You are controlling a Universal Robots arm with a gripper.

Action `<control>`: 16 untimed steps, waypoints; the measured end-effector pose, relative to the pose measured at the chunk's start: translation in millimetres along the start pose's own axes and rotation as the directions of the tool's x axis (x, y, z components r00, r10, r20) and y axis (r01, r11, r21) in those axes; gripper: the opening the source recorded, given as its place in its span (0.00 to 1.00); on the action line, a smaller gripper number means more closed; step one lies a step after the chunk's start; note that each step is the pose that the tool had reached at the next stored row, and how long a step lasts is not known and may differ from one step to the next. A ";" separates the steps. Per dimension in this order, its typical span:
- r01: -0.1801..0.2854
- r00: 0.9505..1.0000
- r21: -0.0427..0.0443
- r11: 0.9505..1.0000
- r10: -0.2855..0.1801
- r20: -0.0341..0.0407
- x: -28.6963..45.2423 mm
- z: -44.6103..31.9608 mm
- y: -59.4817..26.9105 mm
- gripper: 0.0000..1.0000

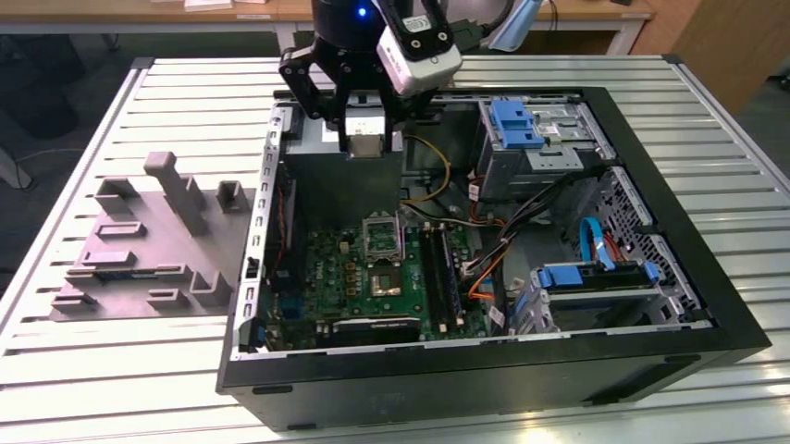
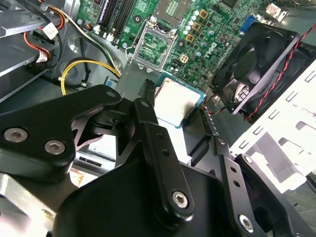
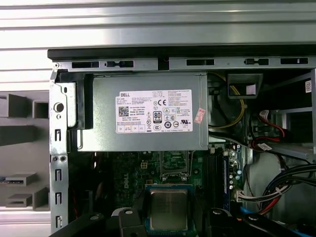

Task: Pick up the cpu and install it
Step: 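Place the cpu into insertion slot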

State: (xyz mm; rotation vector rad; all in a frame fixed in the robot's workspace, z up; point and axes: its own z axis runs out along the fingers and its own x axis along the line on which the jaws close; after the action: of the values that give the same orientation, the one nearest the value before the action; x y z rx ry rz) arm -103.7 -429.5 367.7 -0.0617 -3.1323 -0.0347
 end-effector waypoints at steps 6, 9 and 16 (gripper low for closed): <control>0.000 1.000 0.000 1.000 0.000 0.000 0.0 3.5 -1.0 0.47; 0.000 1.000 0.000 1.000 0.000 0.000 0.0 6.3 -1.7 0.47; 0.000 1.000 0.000 1.000 0.000 0.000 -0.2 17.3 -2.3 0.47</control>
State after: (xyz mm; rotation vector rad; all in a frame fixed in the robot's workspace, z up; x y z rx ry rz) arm -103.7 -431.4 350.4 -0.0617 -3.1321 -0.0343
